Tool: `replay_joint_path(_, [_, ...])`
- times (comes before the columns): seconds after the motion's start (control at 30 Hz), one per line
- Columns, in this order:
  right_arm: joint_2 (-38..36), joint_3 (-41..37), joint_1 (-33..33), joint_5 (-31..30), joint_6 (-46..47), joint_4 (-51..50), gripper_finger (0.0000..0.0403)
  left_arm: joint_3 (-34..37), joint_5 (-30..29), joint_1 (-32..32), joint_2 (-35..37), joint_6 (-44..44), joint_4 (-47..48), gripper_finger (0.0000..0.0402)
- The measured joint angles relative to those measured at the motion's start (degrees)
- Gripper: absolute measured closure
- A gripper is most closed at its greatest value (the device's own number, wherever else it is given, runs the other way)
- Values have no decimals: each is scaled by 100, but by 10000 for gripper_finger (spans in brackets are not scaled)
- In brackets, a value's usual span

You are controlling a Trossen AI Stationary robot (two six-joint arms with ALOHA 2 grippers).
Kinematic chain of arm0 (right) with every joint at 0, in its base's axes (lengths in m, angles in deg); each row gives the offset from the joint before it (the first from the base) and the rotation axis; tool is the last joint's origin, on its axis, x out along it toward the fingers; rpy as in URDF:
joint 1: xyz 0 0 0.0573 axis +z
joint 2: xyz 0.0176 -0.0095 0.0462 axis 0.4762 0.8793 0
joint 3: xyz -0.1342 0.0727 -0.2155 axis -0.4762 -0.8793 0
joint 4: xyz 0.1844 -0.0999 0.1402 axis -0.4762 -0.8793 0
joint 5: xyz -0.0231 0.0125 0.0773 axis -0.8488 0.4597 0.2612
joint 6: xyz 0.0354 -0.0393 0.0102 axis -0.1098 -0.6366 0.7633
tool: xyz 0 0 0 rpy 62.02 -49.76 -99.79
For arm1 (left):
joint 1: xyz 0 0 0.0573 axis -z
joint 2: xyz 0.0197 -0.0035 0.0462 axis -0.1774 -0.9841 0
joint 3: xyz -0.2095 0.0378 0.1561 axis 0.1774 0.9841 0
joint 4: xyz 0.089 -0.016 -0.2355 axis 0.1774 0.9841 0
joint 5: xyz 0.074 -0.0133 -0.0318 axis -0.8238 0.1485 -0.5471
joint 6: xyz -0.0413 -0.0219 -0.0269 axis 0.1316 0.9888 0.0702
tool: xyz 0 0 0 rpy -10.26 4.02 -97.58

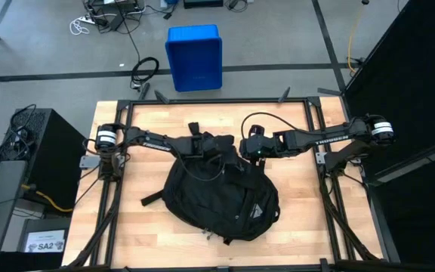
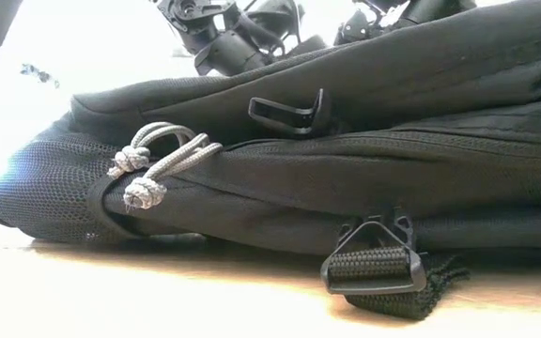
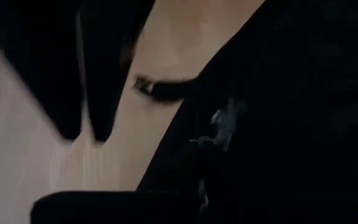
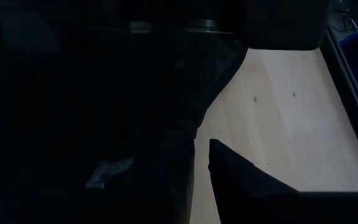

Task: Unpack backpack
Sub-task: Open the backpack

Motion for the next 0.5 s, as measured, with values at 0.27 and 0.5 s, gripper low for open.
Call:
replay_joint_path(0.27, [-56,-2,0,-111,-23,11,379,-4,1113,308,38,50,-669,401])
replay_joint_path(0.5, [-56,-2,13,-22,-149,21,375,-3,1712,871,38,221,-739,402])
